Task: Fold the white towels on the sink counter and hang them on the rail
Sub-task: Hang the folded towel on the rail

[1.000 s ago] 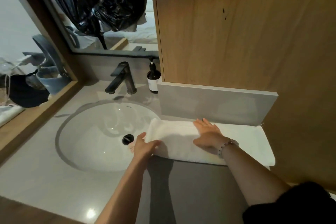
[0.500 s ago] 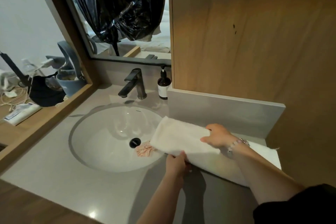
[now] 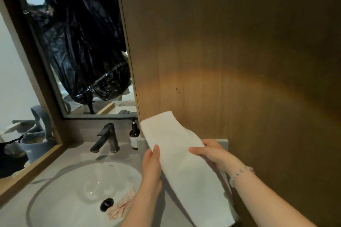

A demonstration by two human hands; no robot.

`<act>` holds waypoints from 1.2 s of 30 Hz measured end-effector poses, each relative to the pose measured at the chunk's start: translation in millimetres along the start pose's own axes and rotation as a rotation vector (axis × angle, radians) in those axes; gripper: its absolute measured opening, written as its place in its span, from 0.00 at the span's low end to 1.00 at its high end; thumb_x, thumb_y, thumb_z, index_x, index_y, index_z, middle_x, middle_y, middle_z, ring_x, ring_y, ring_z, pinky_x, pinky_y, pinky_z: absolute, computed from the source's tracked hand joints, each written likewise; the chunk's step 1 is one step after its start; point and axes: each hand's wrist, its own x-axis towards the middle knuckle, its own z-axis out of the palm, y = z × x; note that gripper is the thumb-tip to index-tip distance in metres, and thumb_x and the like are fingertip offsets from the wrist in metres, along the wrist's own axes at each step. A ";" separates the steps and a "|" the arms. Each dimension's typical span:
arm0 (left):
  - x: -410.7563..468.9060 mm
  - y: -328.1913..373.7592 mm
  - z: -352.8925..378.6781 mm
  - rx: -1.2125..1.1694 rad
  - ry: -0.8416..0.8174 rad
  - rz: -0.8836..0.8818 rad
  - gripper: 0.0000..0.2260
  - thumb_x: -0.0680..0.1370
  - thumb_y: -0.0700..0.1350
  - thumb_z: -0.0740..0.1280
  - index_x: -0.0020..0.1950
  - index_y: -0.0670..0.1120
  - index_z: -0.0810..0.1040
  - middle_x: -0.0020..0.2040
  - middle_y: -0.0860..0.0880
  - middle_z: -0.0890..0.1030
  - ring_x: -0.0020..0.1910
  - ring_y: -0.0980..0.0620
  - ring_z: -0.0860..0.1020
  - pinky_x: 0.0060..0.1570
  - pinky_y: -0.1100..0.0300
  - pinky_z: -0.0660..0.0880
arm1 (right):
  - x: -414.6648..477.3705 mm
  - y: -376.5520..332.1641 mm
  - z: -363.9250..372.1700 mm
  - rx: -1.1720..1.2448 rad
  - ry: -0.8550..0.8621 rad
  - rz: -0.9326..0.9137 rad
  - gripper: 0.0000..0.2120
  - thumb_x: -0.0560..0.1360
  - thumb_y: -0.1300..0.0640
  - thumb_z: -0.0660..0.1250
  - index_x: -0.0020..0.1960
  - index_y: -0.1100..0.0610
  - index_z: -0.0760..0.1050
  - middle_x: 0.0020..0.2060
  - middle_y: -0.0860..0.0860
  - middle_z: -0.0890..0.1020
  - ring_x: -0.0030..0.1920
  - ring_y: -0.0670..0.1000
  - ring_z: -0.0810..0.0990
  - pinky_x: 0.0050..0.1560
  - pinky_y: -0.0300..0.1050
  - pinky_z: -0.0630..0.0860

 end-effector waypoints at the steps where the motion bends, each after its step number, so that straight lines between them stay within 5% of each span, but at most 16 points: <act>1: -7.1 10.1 6.8 0.013 -0.003 0.053 0.08 0.81 0.49 0.58 0.52 0.48 0.74 0.51 0.47 0.81 0.51 0.47 0.79 0.55 0.48 0.75 | -10.1 -5.8 -6.3 0.018 0.002 -0.014 0.14 0.69 0.57 0.74 0.53 0.59 0.78 0.46 0.53 0.85 0.45 0.53 0.84 0.46 0.46 0.80; 7: -43.7 81.0 41.8 0.048 -0.032 0.341 0.09 0.81 0.45 0.59 0.45 0.41 0.70 0.40 0.45 0.76 0.38 0.52 0.74 0.33 0.60 0.66 | -60.4 -42.4 -36.3 0.137 0.055 -0.211 0.08 0.73 0.62 0.69 0.50 0.65 0.80 0.45 0.60 0.85 0.39 0.52 0.84 0.36 0.37 0.78; 14: -95.6 180.8 77.4 -0.001 -0.144 0.649 0.12 0.74 0.37 0.70 0.34 0.36 0.70 0.23 0.47 0.70 0.21 0.57 0.67 0.22 0.70 0.61 | -149.3 -114.1 -66.0 0.169 0.303 -0.606 0.18 0.60 0.52 0.73 0.47 0.60 0.81 0.38 0.49 0.86 0.40 0.42 0.84 0.36 0.28 0.73; 17: -137.3 223.9 96.8 0.004 -0.294 0.812 0.12 0.72 0.35 0.72 0.31 0.39 0.72 0.22 0.49 0.69 0.24 0.55 0.67 0.25 0.69 0.60 | -199.4 -141.0 -83.0 0.157 0.418 -0.713 0.19 0.60 0.47 0.75 0.42 0.60 0.81 0.33 0.48 0.82 0.34 0.42 0.81 0.36 0.29 0.72; 20: -181.0 247.5 110.5 -0.007 -0.487 0.893 0.14 0.63 0.52 0.75 0.27 0.47 0.74 0.27 0.43 0.76 0.27 0.53 0.71 0.37 0.61 0.66 | -244.4 -158.2 -102.0 0.125 0.510 -0.798 0.31 0.55 0.44 0.72 0.44 0.70 0.77 0.30 0.53 0.72 0.32 0.45 0.74 0.35 0.32 0.68; 23: -214.6 265.4 121.6 -0.060 -0.610 0.937 0.14 0.67 0.46 0.76 0.28 0.45 0.73 0.28 0.38 0.75 0.25 0.53 0.71 0.34 0.60 0.66 | -288.7 -174.4 -116.1 0.159 0.549 -0.821 0.23 0.58 0.50 0.72 0.46 0.65 0.79 0.33 0.54 0.80 0.35 0.48 0.80 0.38 0.35 0.73; 27: -257.9 295.5 142.2 -0.171 -0.750 0.953 0.15 0.72 0.35 0.72 0.31 0.40 0.67 0.23 0.50 0.69 0.21 0.58 0.66 0.22 0.70 0.62 | -345.5 -199.0 -135.9 0.166 0.600 -0.857 0.03 0.72 0.64 0.71 0.45 0.59 0.79 0.33 0.49 0.84 0.33 0.44 0.82 0.33 0.34 0.74; 31: -305.4 328.4 151.9 -0.141 -0.903 0.945 0.21 0.54 0.52 0.74 0.31 0.41 0.68 0.26 0.49 0.73 0.25 0.55 0.71 0.25 0.67 0.67 | -399.8 -219.2 -157.4 0.155 0.601 -0.897 0.05 0.75 0.61 0.67 0.51 0.58 0.78 0.44 0.54 0.85 0.44 0.51 0.84 0.38 0.40 0.78; 36: -344.3 362.8 176.5 -0.121 -0.958 0.984 0.15 0.62 0.37 0.76 0.31 0.40 0.69 0.26 0.47 0.74 0.23 0.56 0.71 0.22 0.68 0.67 | -444.1 -249.2 -186.5 0.116 0.646 -0.969 0.06 0.76 0.62 0.66 0.52 0.57 0.78 0.46 0.54 0.84 0.45 0.52 0.84 0.38 0.39 0.78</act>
